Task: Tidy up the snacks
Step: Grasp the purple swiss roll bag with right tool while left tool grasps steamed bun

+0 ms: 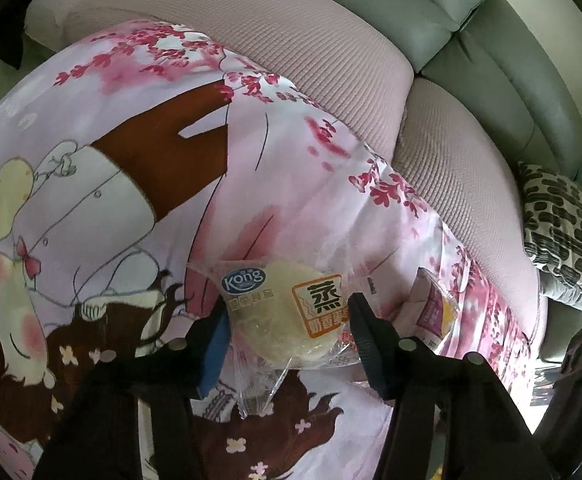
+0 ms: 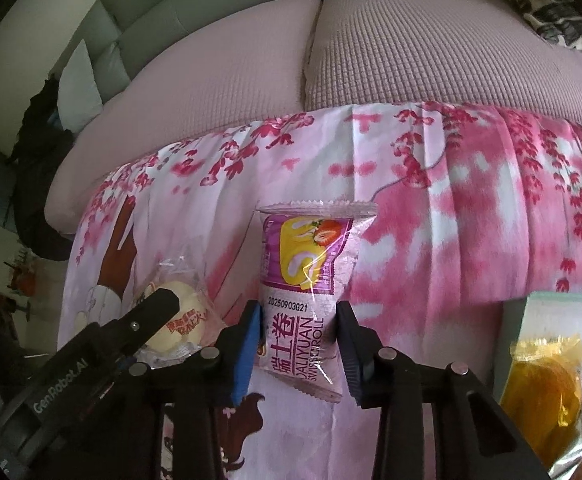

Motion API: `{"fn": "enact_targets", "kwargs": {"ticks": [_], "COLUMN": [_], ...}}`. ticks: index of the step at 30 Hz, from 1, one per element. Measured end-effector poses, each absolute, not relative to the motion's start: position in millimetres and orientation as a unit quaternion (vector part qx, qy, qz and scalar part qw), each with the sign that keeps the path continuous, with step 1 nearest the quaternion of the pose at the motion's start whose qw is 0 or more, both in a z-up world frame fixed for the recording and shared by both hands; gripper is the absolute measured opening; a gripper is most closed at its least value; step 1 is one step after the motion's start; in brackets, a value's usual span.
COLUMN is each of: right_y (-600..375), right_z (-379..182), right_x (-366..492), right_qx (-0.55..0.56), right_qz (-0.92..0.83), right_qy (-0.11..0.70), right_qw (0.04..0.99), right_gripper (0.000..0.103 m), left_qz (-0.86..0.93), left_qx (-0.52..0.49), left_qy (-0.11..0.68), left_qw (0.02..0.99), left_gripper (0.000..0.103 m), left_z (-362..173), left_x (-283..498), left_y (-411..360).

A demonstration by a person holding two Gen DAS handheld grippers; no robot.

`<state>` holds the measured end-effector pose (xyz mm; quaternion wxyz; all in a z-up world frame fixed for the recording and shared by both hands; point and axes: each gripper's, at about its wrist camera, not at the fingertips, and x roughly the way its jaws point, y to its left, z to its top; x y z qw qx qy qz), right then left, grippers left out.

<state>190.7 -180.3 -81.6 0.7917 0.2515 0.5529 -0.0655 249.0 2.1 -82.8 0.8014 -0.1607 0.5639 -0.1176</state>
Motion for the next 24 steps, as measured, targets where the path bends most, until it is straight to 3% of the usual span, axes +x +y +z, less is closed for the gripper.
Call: {"fn": "enact_targets", "kwargs": {"ticks": [24], "right_y": [-165.5], "right_z": [-40.4], "right_x": [90.1], "right_qx": [0.275], "right_qz": [-0.078], "right_qy": [0.523], "right_qw": [0.803], "right_gripper": [0.039], "left_qz": [-0.125], "left_qx": [-0.164], "left_qy": [0.533], "left_qw": [0.821], "left_gripper": [0.057], "left_z": [-54.2], "left_x": [158.8], "left_y": [25.7]}}
